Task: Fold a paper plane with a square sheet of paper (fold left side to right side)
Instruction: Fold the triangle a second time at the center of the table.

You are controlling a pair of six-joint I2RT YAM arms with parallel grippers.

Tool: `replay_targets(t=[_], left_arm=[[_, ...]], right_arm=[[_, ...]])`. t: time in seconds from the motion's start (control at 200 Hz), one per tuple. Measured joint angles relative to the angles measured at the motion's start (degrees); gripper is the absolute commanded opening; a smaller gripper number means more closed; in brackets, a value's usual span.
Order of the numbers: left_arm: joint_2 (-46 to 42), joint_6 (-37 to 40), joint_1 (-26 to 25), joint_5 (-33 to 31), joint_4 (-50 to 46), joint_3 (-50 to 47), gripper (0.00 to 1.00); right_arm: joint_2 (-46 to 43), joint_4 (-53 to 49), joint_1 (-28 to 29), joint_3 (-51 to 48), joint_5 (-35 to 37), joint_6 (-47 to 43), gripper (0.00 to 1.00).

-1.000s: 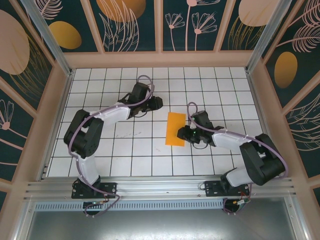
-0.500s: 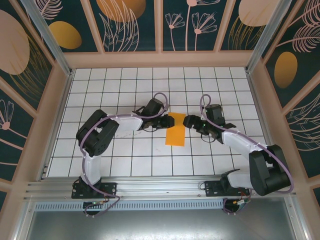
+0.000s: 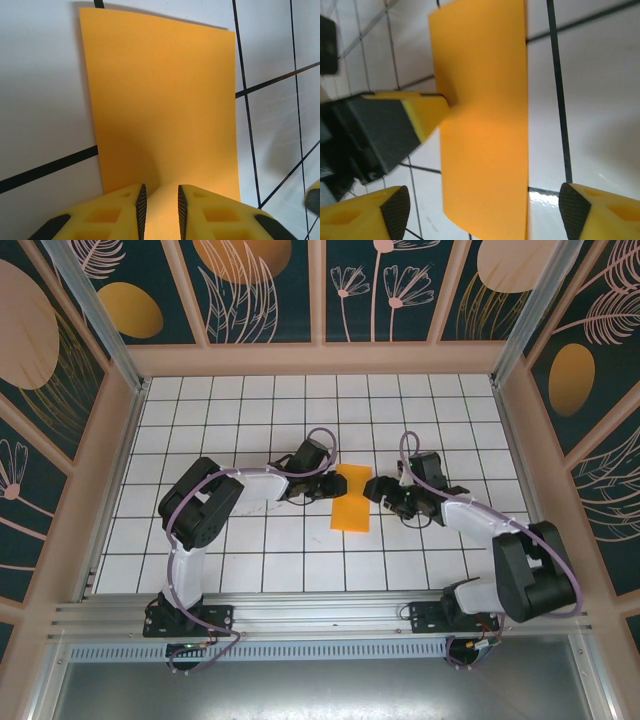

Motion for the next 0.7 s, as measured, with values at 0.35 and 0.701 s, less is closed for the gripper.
replay_targets(t=[0.35, 0.701], left_arm=[[0.0, 0.0, 0.0, 0.0, 0.0, 0.0, 0.28], [0.0, 0.0, -0.1, 0.0, 0.0, 0.0, 0.28]], right_arm=[[4.8, -1.8, 1.9, 0.0, -4.6, 2.8, 0.60], [5.4, -1.8, 4.1, 0.0, -5.1, 4.0, 0.60]])
